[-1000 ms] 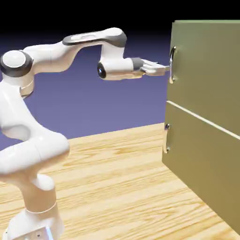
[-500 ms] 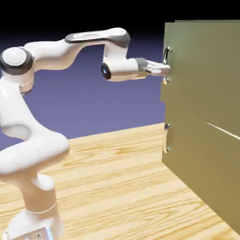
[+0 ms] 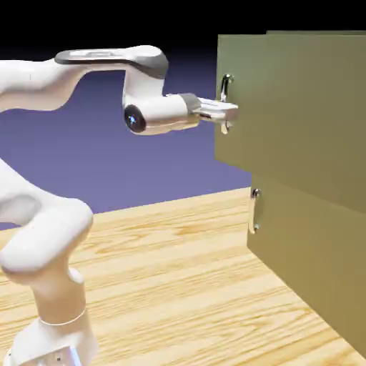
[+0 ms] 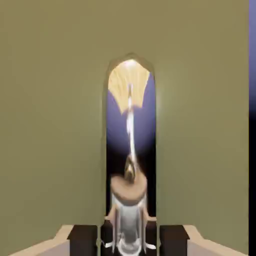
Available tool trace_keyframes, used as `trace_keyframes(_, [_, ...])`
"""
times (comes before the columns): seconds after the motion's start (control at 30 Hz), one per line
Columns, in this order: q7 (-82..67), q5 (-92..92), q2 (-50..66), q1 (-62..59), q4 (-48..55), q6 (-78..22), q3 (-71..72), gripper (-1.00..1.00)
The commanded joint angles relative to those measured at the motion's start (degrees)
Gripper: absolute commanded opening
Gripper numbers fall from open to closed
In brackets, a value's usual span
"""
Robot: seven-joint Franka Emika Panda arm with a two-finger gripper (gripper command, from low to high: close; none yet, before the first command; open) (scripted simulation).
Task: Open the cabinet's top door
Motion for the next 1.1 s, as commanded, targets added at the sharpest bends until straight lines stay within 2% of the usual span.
trace_keyframes(0.0, [0.8, -1.8, -1.0, 1.9, -1.8, -1.2, -2.1, -1.00])
trace_keyframes(0.27, [8.3, -19.9, -11.2, 13.4, -14.4, -10.6, -18.7, -1.00])
trace_keyframes(0.53, [15.1, -39.8, -20.9, 16.4, -21.9, -21.6, -34.8, -1.00])
trace_keyframes(0.8, [18.8, -58.3, -25.4, 14.1, -23.6, -34.6, -51.4, -1.00])
trace_keyframes(1.07, [19.0, -74.3, -22.9, 13.0, -19.3, -48.4, -68.0, -1.00])
